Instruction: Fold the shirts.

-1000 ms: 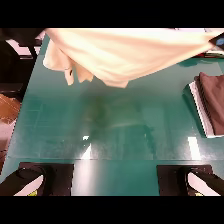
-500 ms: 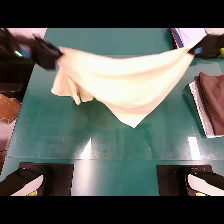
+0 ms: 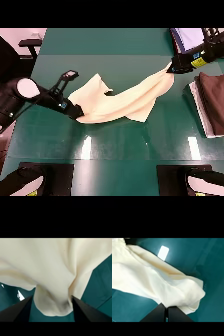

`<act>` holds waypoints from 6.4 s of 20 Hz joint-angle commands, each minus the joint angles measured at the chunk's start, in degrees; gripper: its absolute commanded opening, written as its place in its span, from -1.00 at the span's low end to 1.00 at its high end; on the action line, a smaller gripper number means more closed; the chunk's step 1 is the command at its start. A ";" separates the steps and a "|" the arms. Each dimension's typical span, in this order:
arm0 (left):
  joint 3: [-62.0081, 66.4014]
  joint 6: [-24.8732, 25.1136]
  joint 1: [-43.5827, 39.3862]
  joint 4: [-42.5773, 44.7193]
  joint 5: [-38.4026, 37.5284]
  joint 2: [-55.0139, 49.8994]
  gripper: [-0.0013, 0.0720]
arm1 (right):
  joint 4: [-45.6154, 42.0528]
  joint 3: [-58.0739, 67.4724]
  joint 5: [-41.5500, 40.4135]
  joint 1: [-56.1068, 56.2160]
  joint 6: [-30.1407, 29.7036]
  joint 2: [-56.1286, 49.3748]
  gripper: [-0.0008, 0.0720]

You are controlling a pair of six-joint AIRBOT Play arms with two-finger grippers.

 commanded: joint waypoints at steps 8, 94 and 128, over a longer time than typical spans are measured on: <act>2.95 -3.43 22.08 -1.49 12.61 -4.42 0.62 | -0.07 0.02 -0.39 0.39 0.09 -0.28 -0.93; -23.91 0.24 27.85 -13.07 9.07 -0.48 0.48 | 17.75 -43.04 -17.49 -21.40 -7.10 15.74 0.03; -21.90 0.50 27.85 -12.20 0.55 11.02 -0.89 | 12.41 -70.66 -18.01 -35.58 -9.62 10.45 -0.79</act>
